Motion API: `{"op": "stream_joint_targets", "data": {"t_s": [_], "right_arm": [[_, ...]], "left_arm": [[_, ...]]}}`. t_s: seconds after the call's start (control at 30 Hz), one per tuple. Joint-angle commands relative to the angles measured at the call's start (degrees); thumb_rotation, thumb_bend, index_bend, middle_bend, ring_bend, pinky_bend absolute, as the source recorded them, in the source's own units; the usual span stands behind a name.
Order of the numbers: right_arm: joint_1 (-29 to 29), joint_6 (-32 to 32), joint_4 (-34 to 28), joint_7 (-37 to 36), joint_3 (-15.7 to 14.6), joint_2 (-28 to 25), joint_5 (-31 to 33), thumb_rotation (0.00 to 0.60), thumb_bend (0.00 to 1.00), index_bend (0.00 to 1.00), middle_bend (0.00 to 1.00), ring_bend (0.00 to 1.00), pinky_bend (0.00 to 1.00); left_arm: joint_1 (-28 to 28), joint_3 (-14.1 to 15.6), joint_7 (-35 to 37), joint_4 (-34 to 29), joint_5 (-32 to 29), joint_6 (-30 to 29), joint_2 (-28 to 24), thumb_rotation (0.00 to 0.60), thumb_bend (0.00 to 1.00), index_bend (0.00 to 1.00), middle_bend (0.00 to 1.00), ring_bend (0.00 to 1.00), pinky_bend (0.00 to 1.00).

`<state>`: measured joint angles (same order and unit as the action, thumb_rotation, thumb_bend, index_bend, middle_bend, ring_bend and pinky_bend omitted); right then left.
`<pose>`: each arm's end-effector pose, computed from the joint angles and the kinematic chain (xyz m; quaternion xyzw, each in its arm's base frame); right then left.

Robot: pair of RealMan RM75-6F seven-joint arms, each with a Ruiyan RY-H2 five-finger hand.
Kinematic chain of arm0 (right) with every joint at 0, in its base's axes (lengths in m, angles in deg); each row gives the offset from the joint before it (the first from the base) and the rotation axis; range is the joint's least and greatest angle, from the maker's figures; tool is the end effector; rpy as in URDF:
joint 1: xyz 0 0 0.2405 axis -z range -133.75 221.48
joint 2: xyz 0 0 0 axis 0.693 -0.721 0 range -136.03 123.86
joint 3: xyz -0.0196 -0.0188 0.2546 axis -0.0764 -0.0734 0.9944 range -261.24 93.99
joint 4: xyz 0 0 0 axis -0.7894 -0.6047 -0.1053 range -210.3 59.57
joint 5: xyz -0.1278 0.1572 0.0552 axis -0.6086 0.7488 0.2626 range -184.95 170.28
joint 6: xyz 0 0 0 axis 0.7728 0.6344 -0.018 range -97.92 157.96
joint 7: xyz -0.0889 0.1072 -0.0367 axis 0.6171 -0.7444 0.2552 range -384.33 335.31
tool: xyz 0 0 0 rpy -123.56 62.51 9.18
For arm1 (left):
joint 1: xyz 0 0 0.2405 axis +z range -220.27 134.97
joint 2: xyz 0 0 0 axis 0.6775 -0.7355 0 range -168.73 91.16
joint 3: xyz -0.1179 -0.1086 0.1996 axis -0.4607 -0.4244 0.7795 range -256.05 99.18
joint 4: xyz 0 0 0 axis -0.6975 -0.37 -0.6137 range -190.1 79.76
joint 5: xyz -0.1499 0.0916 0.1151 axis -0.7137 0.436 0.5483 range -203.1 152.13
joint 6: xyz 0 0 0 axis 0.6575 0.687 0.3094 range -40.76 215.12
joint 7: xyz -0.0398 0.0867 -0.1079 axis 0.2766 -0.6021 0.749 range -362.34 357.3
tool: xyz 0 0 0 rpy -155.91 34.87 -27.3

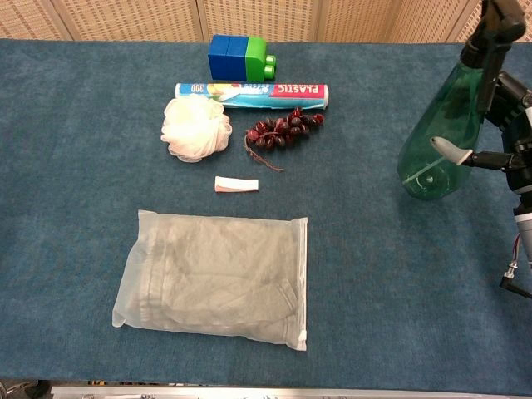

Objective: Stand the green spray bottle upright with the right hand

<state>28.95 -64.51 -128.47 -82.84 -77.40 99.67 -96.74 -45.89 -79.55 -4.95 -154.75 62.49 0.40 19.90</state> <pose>-0.2719 -0.2378 0.0021 0.3542 -0.5330 0.7252 0.2539 -0.2939 0.1648 0.1754 -0.6027 -0.3849 -0.3839 0.5842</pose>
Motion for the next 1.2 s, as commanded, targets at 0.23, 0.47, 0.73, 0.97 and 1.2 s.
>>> {"op": "stream_joint_targets", "data": {"t_s": [0.23,0.47,0.73,0.97,1.2], "right_arm": [[0.9,0.7,7.6,-6.6,1.8,4.7,2.5,0.6,0.18,0.54,0.64,0.49,0.47],[0.8,1.0,10.7,-8.8,2.5,6.3,3.0,0.6,0.18,0.54,0.64,0.49,0.47],[0.9,1.2,13.9,-11.3,2.9,7.3,3.3,0.6,0.18,0.54,0.64,0.49,0.47],[1.0,2.4,16.2,-12.0,2.2,7.6,3.0,0.6,0.18,0.55,0.64,0.49,0.47],[1.3,2.4,18.4,-12.5,1.2,8.2,2.4,0.6,0.06,0.55,0.63,0.49,0.47]], "left_arm": [[-0.1,0.0,0.1,0.1,-0.1,0.2,0.1,0.6,0.6,0.31,0.57,0.54,0.96],[-0.1,0.0,0.2,0.2,-0.2,0.3,0.1,0.6,0.6,0.31,0.57,0.54,0.96],[-0.2,0.1,0.3,0.4,-0.4,0.7,0.2,0.6,0.6,0.31,0.57,0.54,0.96],[-0.3,0.1,0.3,0.5,-0.6,0.9,0.3,0.6,0.6,0.31,0.57,0.54,0.96],[-0.3,0.1,0.5,0.6,-0.6,0.9,0.3,0.6,0.6,0.31,0.57,0.54,0.96]]}}
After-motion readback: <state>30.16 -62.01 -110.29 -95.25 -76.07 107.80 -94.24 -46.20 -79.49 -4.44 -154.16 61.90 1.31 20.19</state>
